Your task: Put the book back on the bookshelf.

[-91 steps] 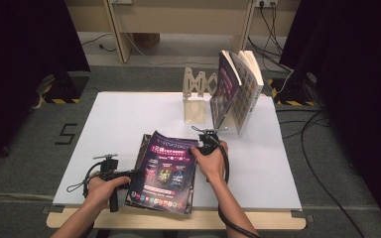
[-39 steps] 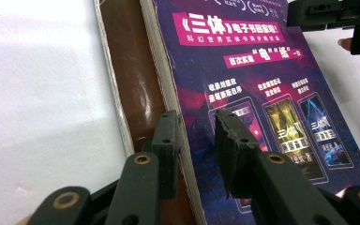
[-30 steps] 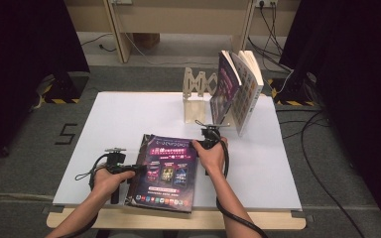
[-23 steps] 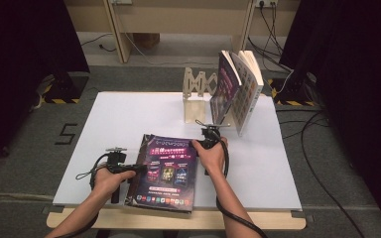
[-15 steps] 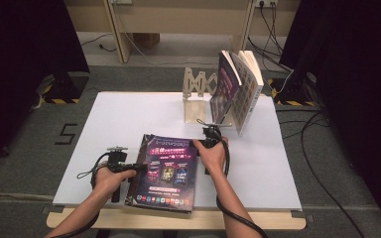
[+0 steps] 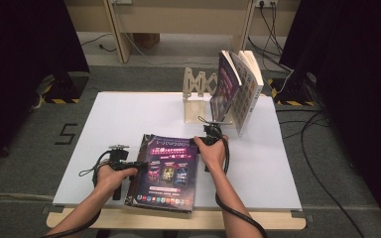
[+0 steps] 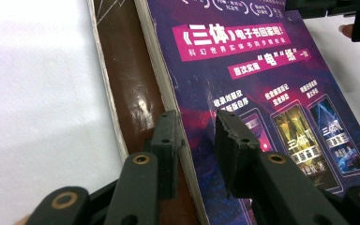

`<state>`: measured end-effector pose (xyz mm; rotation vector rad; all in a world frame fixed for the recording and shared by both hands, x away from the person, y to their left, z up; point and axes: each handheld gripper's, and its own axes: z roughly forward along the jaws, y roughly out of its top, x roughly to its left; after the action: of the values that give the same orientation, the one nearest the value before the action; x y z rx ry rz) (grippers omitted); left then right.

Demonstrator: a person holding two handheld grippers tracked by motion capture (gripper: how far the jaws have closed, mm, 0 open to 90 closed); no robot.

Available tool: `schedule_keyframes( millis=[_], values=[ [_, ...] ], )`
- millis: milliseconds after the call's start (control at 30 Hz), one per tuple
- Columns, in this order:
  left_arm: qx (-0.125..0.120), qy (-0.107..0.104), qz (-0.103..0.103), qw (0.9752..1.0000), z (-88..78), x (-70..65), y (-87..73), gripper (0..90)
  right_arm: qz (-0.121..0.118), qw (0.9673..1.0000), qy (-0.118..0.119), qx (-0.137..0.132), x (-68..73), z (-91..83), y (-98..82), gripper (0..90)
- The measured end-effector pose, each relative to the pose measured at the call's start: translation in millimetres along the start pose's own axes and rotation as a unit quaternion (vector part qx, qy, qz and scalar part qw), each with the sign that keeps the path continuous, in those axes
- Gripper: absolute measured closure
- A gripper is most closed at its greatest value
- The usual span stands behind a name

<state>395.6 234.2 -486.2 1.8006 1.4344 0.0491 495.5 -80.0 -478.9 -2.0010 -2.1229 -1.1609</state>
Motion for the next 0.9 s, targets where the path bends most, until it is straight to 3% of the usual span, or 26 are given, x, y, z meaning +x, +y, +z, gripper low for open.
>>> schedule_keyframes(
  millis=[167,433,700,800,867,900],
  values=[
    [-0.001,0.006,0.006,1.0000,1.0,-1.5,0.8,69.5,0.000,1.0000,0.008,-0.004,-2.5,1.0,0.6,54.3],
    [0.003,0.009,0.015,0.9999,1.3,-1.8,2.1,70.3,0.029,0.9991,0.029,-0.012,-4.3,-5.0,2.5,58.6],
    [0.004,0.011,0.017,0.9998,1.4,-2.2,2.5,70.8,0.020,0.9976,0.055,-0.037,6.4,-21.5,6.1,61.8],
    [0.003,0.012,0.017,0.9998,1.5,-2.2,2.5,70.8,0.017,0.9974,0.059,-0.036,9.8,-24.3,5.1,62.8],
    [0.003,0.012,0.017,0.9998,1.5,-2.2,2.6,70.9,0.018,0.9967,0.075,-0.023,11.0,-22.1,3.8,62.9],
    [0.003,0.012,0.016,0.9998,1.5,-2.2,2.5,70.9,0.015,0.9975,0.066,-0.020,12.2,-21.4,2.7,62.8]
  ],
)
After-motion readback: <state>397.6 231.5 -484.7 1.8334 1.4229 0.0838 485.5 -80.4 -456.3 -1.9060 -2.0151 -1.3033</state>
